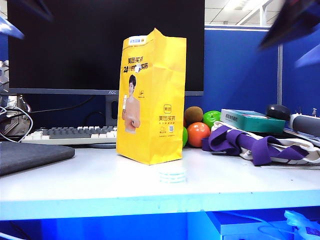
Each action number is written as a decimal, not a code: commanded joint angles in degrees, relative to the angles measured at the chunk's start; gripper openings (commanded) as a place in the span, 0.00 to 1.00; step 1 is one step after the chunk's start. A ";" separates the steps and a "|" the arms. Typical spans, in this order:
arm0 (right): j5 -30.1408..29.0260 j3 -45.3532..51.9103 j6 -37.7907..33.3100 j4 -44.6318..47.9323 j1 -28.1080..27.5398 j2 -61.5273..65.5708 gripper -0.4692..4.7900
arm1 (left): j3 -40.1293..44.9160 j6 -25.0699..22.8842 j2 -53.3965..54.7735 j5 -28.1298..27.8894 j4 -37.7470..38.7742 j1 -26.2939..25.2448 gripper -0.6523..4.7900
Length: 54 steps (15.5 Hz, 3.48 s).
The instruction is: Pick up the transparent tape and throw it into the yellow paper bag.
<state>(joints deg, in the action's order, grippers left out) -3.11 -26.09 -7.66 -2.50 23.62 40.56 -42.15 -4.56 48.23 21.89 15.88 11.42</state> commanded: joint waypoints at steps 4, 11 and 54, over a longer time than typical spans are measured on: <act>-13.46 -12.76 -1.99 -5.95 0.13 20.41 1.00 | -0.70 1.01 2.62 -4.66 6.82 11.39 1.00; -20.06 -13.46 -3.30 -9.16 2.08 32.04 1.00 | -0.70 1.77 7.17 -7.65 9.49 17.90 1.00; -13.49 -34.75 1.70 -7.50 15.23 57.96 1.00 | -1.49 0.79 12.39 -21.05 7.98 21.11 1.00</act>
<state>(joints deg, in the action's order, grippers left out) -11.27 -59.59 -6.11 -10.59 38.61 98.98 -42.59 -2.15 60.75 6.07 24.23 32.56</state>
